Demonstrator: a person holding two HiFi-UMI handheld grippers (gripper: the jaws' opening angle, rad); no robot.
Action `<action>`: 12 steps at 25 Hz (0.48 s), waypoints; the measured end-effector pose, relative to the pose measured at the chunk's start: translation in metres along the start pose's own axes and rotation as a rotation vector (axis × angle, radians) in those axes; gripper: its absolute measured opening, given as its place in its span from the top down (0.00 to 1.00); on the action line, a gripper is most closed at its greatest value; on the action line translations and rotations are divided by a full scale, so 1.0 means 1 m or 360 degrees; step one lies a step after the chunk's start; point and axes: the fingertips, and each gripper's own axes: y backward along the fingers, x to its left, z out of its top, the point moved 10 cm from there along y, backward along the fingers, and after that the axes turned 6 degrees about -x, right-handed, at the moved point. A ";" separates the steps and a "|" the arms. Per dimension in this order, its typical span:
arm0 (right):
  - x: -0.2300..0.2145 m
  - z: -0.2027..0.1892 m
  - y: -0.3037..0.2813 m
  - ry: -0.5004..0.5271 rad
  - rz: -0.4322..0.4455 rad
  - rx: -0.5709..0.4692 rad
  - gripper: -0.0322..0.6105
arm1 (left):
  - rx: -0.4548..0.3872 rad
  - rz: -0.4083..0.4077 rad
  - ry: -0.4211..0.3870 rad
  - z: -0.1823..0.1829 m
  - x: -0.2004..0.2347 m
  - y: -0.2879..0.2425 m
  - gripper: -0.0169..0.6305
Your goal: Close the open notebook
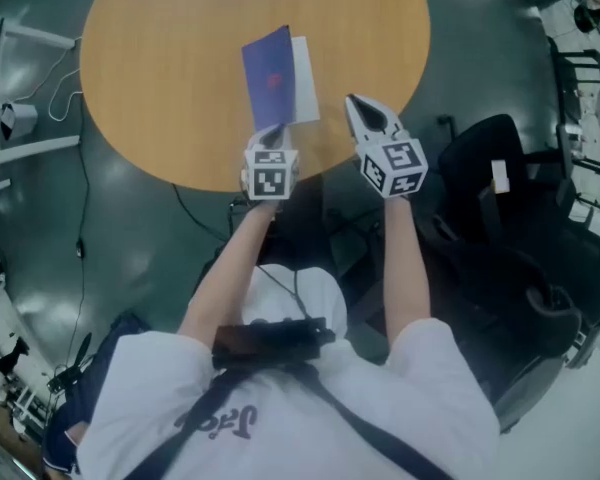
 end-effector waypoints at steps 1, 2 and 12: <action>-0.001 -0.003 0.003 -0.0010 -0.0008 0.0009 0.90 | 0.0017 -0.0009 -0.0010 -0.002 -0.001 -0.004 0.95; -0.003 -0.005 0.007 -0.0023 -0.0017 0.0012 0.90 | 0.0032 -0.0018 -0.0025 -0.003 -0.003 -0.007 0.95; -0.002 -0.015 0.024 -0.0142 -0.0071 -0.0016 0.90 | 0.0216 -0.0108 -0.0054 -0.003 -0.010 -0.027 0.95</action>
